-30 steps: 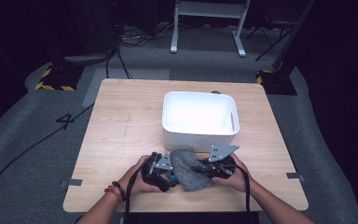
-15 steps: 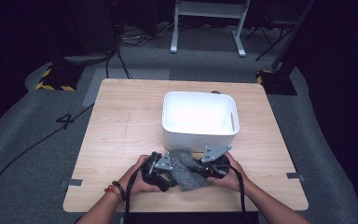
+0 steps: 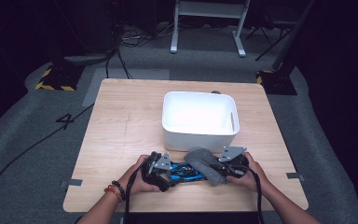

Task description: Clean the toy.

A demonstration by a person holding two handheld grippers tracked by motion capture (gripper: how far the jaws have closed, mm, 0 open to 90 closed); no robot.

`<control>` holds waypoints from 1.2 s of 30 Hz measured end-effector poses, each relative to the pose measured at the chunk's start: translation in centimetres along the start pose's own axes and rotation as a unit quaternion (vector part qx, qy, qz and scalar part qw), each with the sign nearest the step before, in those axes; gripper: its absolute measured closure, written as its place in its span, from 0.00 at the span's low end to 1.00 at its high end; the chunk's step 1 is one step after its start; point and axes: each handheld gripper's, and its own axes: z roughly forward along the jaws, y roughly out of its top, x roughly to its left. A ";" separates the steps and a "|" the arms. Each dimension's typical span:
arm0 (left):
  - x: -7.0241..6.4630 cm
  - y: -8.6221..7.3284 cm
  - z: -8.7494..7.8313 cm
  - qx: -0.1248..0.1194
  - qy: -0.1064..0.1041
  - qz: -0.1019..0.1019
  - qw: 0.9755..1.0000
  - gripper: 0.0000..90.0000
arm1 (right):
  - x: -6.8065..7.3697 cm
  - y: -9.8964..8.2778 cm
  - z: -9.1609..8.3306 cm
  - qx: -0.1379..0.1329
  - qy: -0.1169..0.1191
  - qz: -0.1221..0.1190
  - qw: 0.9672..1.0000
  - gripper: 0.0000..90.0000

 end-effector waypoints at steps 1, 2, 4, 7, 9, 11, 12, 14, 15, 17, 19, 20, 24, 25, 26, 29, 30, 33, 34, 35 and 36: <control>0.0 0.0 0.0 0.000 0.000 0.000 1.000 0.27 | -0.1 -0.2 -0.2 0.000 -0.001 0.002 1.000 0.84; 0.0 0.0 0.0 0.000 0.000 0.000 1.000 0.27 | -0.3 -0.3 -0.5 -0.005 -0.003 0.005 1.000 0.84; 0.1 0.0 0.0 -0.001 -0.002 0.003 1.000 0.27 | -0.5 -0.1 -1.1 -0.019 -0.005 0.006 1.000 0.84; 0.2 0.0 0.0 -0.002 -0.003 0.004 1.000 0.27 | -0.6 0.6 -1.9 -0.063 0.012 0.028 0.998 0.84; 0.2 0.0 0.0 -0.003 -0.004 0.003 1.000 0.27 | -0.3 1.2 -2.1 -0.095 0.035 0.042 0.994 0.84; 0.2 0.0 0.1 -0.003 -0.004 0.003 1.000 0.27 | 0.2 1.8 -2.0 -0.117 0.058 0.044 0.990 0.84; 0.2 0.0 0.1 -0.003 -0.004 0.003 1.000 0.27 | 0.6 2.1 -1.8 -0.118 0.063 0.041 0.990 0.84; 0.2 0.0 0.1 -0.003 -0.004 0.003 1.000 0.27 | 1.4 2.5 -1.1 -0.112 0.071 0.027 0.991 0.84; 0.2 0.0 0.1 -0.004 -0.004 0.003 1.000 0.27 | 1.8 2.7 -0.7 -0.109 0.078 0.021 0.991 0.83; 0.2 -0.1 0.0 -0.003 -0.004 0.001 1.000 0.27 | 2.6 2.9 -0.1 -0.106 0.089 0.010 0.990 0.83; 0.2 -0.1 0.1 -0.005 -0.004 0.003 1.000 0.27 | 3.2 2.8 0.3 -0.098 0.103 -0.004 0.990 0.83; 0.2 -0.1 0.1 -0.005 -0.004 0.003 1.000 0.27 | 3.5 2.7 0.5 -0.088 0.097 -0.019 0.991 0.83; 0.2 -0.1 0.1 -0.007 -0.004 0.004 1.000 0.27 | 3.5 2.1 0.2 -0.082 0.086 -0.036 0.992 0.83; 0.2 -0.1 0.1 -0.006 -0.004 0.004 1.000 0.27 | 3.4 1.9 0.1 -0.082 0.085 -0.035 0.992 0.83; 0.2 -0.1 0.1 -0.007 -0.004 0.004 1.000 0.27 | 3.2 1.6 -0.1 -0.080 0.087 -0.032 0.992 0.83; 0.2 -0.1 0.1 -0.007 -0.005 0.004 1.000 0.27 | 2.5 0.6 -0.4 -0.065 0.075 -0.030 0.995 0.83; 0.2 -0.1 0.0 -0.007 -0.006 0.005 1.000 0.27 | 2.2 0.2 -0.5 -0.057 0.069 -0.029 0.996 0.83; 0.3 -0.1 0.1 -0.007 -0.007 0.007 1.000 0.27 | 0.8 -0.7 -0.6 -0.035 0.054 -0.023 0.998 0.83; 0.3 -0.1 0.0 -0.007 -0.007 0.007 1.000 0.27 | 0.4 -0.9 -0.5 -0.033 0.047 -0.013 0.998 0.84; 0.3 -0.1 0.0 -0.007 -0.007 0.007 1.000 0.27 | 0.0 -1.0 -0.5 -0.027 0.039 -0.008 0.999 0.84; 0.3 -0.1 0.0 -0.005 -0.007 0.007 1.000 0.27 | -0.2 -1.1 -0.5 -0.021 0.030 -0.008 0.999 0.84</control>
